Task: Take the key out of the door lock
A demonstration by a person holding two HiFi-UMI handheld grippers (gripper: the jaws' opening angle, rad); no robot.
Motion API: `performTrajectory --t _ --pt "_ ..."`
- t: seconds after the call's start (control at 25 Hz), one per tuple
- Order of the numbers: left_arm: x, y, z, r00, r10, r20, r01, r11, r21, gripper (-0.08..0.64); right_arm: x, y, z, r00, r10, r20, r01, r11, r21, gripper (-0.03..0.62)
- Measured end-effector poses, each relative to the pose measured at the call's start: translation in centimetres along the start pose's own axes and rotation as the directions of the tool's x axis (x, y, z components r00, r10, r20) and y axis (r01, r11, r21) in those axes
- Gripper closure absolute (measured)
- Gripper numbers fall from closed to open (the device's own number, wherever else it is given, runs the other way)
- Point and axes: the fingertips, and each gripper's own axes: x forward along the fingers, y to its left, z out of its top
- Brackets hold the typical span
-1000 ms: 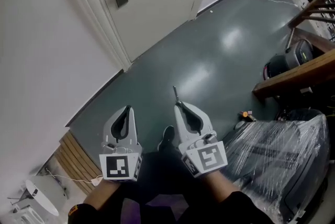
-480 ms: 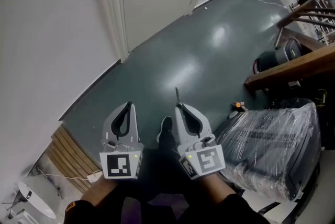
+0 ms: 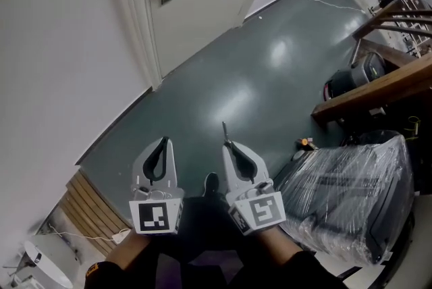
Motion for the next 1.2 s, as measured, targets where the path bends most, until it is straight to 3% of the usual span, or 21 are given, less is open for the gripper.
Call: performTrajectory --t 0.44,1.2 --pt "2.0 -1.9 0.7 1.0 0.019 -0.007 -0.019 0.999 0.036 0.541 0.2 -3.5 0.1 1.0 -0.002 -0.009 0.002 1.0 0.014 0.576" --pt "0.5 -2.7 0.4 1.0 -0.001 0.01 0.0 1.0 0.021 0.541 -1.6 -2.5 -0.1 1.0 -0.017 -0.006 0.017 1.0 -0.004 0.577"
